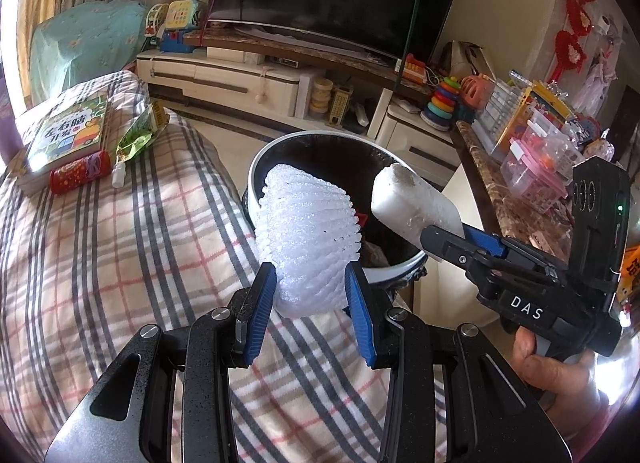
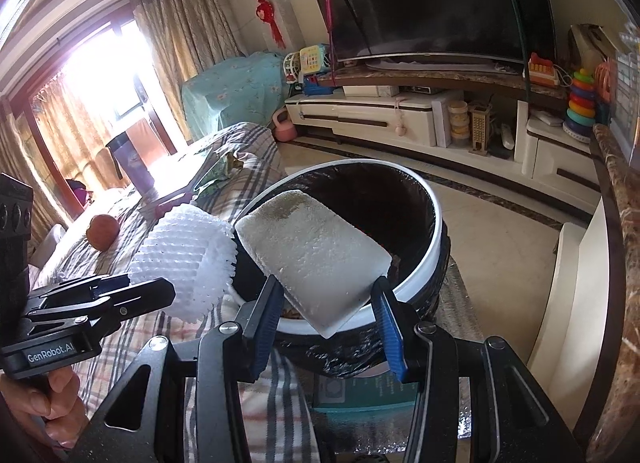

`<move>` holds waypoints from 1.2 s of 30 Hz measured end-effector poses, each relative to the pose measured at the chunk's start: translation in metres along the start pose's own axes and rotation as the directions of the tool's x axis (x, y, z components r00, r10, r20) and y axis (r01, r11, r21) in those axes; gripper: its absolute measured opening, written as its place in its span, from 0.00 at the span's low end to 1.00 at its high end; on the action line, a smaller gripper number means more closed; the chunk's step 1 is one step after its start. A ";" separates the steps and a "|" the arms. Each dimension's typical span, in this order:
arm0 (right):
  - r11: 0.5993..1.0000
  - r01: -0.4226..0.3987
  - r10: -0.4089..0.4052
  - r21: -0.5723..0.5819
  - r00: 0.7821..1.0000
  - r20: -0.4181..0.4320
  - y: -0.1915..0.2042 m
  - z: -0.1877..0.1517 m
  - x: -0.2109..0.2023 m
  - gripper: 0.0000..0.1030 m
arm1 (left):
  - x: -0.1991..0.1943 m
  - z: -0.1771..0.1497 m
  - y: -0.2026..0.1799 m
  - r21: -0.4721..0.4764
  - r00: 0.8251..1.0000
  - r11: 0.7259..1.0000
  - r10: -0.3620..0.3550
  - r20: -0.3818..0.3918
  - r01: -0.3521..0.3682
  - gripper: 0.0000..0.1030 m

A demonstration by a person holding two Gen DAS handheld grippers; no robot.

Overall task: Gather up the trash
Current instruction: 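Carry the foam net and sponge over the trash bin with both tools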

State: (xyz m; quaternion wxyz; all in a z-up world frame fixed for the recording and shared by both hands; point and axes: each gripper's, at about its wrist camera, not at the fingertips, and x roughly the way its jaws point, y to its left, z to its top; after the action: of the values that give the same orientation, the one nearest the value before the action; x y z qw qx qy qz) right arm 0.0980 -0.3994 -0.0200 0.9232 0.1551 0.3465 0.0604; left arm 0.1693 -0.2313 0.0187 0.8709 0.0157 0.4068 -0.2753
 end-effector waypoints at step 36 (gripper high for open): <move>0.998 0.043 -0.044 -0.043 0.998 -0.033 -0.019 0.030 0.032 0.45 | 0.036 0.037 -0.010 0.036 1.000 0.999 0.021 -0.015 -0.021 0.34</move>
State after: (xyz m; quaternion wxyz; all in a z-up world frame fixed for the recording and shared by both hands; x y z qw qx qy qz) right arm 0.1420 -0.4177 -0.0243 0.9213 0.1269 0.3642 0.0502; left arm 0.2085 -0.2660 0.0198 0.8701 0.0377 0.4085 -0.2732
